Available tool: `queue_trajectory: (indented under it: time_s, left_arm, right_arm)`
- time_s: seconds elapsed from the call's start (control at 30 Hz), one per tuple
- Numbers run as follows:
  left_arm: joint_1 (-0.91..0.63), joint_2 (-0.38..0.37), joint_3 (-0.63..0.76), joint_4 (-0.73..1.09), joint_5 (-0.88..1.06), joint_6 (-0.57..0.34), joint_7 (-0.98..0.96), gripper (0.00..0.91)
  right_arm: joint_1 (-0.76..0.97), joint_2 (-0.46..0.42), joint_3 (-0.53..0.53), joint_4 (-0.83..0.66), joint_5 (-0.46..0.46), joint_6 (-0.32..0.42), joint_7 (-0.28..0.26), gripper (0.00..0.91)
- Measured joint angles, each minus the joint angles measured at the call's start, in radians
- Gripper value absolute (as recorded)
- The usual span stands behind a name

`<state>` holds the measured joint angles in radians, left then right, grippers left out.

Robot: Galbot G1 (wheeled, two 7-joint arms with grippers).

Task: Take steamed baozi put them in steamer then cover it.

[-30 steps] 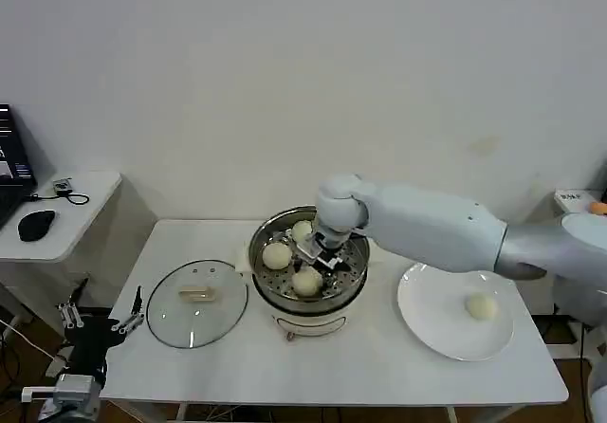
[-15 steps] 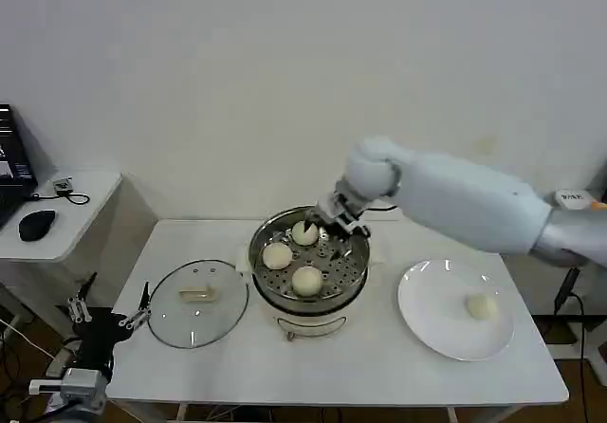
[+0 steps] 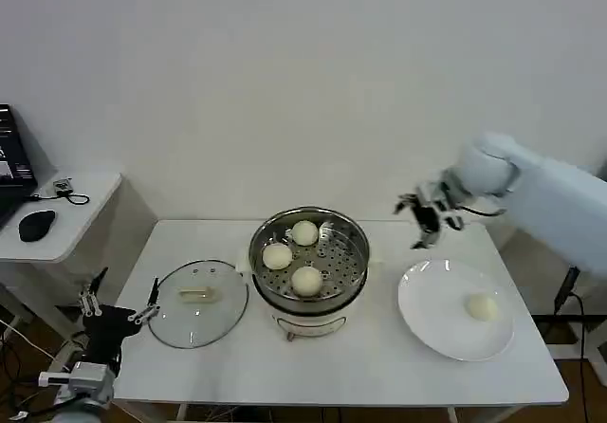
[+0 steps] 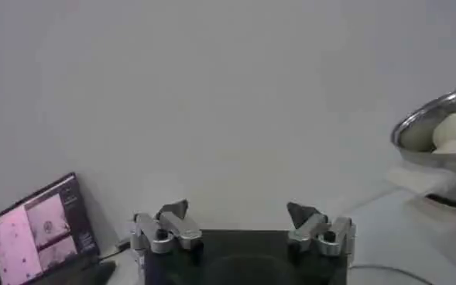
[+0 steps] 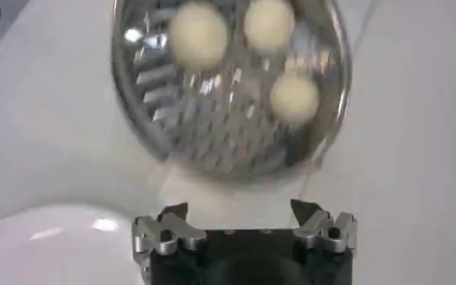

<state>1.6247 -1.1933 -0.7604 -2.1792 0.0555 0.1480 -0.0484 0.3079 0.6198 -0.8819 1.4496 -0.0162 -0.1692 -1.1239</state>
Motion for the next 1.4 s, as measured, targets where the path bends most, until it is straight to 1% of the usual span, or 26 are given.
queue_trajectory:
  time_s: [0.17, 0.27, 0.43, 0.5, 0.7, 0.87, 1.13, 1.4]
  left_arm:
    - [0.000, 0.004, 0.014, 0.000, 0.006, 0.001, 0.001, 0.907]
    - [0.003, 0.007, 0.015, -0.004, 0.008, 0.002, 0.001, 0.907]
    - [0.013, 0.009, 0.012, -0.008, 0.011, 0.003, 0.001, 0.907]
    - [0.015, 0.007, 0.012, -0.012, 0.012, 0.003, 0.001, 0.907]
    - [0.025, -0.003, 0.008, -0.022, 0.017, 0.004, 0.001, 0.907]
    - [0.033, -0.007, 0.002, -0.030, 0.020, 0.004, 0.001, 0.907]
    - [0.033, -0.008, -0.001, -0.035, 0.024, 0.008, 0.002, 0.907]
    - [0.031, -0.005, -0.006, -0.032, 0.024, 0.010, 0.003, 0.907]
  right_arm:
    - [-0.159, -0.110, 0.129, 0.002, -0.052, 0.006, 0.002, 0.907]
    - [-0.266, -0.151, 0.212, -0.002, -0.088, 0.016, 0.003, 0.907]
    - [-0.437, -0.190, 0.337, -0.016, -0.148, 0.032, 0.011, 0.907]
    - [-0.488, -0.196, 0.372, -0.025, -0.169, 0.038, 0.012, 0.907]
    - [-0.589, -0.194, 0.442, -0.062, -0.223, 0.047, 0.021, 0.907]
    - [-0.632, -0.175, 0.476, -0.100, -0.255, 0.050, 0.027, 0.907]
    - [-0.656, -0.128, 0.496, -0.167, -0.296, 0.063, 0.040, 0.907]
    - [-0.644, -0.057, 0.498, -0.255, -0.330, 0.076, 0.049, 0.907]
